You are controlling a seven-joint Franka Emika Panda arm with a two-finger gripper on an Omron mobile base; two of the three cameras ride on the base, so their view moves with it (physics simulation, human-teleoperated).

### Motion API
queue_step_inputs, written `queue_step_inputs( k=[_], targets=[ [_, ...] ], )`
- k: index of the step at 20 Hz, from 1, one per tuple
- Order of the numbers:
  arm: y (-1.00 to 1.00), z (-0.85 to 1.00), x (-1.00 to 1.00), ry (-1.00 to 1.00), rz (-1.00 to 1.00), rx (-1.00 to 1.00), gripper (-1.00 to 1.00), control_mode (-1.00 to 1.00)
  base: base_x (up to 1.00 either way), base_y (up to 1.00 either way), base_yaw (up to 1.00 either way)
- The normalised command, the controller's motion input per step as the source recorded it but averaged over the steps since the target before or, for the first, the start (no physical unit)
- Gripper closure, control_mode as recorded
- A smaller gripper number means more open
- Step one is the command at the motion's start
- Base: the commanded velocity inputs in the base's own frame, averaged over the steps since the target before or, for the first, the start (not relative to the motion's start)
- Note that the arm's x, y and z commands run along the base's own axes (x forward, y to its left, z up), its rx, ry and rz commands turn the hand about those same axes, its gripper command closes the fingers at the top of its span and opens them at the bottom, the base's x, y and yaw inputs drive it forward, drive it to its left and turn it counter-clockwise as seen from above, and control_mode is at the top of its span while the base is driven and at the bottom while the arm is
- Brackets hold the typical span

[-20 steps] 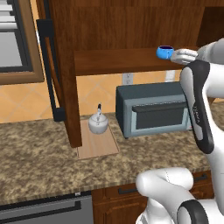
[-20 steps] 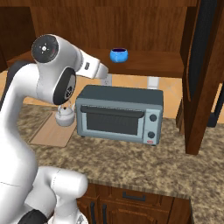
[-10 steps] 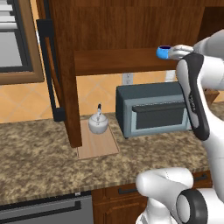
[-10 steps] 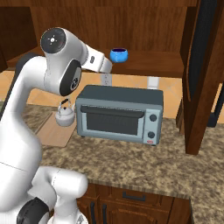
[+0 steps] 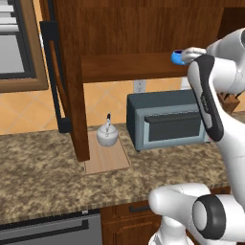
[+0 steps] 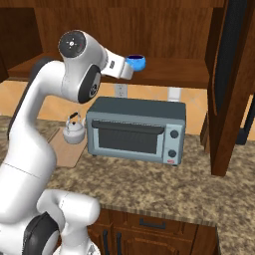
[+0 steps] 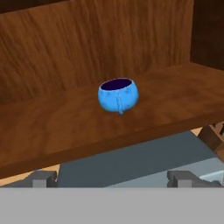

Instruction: Pick the kettle from the counter and place it on the tray. Then pick the mug from the cabinet and place it on the tray. Then close the cabinet doors.

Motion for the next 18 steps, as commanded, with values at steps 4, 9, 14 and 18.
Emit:
queue_step_inputs(
  k=[4,9,14,18],
  targets=[
    [-0.05,-0.12,0.23,0.00,0.00,0.00,-1.00,-1.00,0.00,0.00,0.00],
    [-0.20,-0.09,0.32,0.00,0.00,0.00,-1.00,-1.00,0.00,0.00,0.00],
    [-0.09,-0.05,0.41,0.00,0.00,0.00,-1.00,-1.00,0.00,0.00,0.00],
    [0.00,-0.07,0.45,0.02,0.00,0.00,-1.00,-1.00,0.00,0.00,0.00]
  ],
)
